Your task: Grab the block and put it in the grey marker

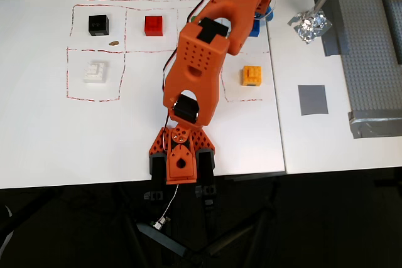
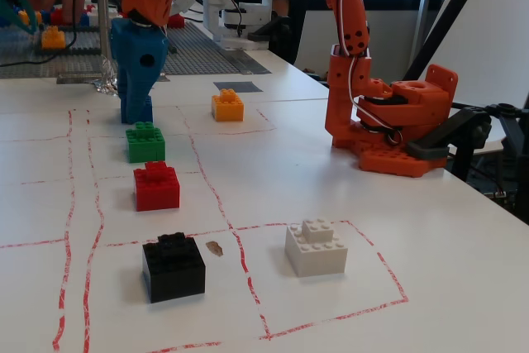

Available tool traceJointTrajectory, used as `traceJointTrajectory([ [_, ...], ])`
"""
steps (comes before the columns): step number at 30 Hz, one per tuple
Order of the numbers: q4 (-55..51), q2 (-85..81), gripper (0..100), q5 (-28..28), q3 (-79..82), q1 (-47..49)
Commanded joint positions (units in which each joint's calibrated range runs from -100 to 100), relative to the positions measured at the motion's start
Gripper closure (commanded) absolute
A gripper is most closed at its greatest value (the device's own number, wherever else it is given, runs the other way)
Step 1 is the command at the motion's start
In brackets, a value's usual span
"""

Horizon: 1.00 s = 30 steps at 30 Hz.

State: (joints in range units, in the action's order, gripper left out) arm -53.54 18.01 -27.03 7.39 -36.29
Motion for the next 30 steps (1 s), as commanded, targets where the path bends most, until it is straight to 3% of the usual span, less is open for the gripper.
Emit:
traceJointTrajectory([
  [1, 0.6, -3.4, 76, -0.5, 0.9, -2.8],
  [14, 0.6, -5.6, 100, -0.4, 1.2, -4.9],
  [30, -8.5, -16.9, 100, 1.4, 0.7, 0.3],
])
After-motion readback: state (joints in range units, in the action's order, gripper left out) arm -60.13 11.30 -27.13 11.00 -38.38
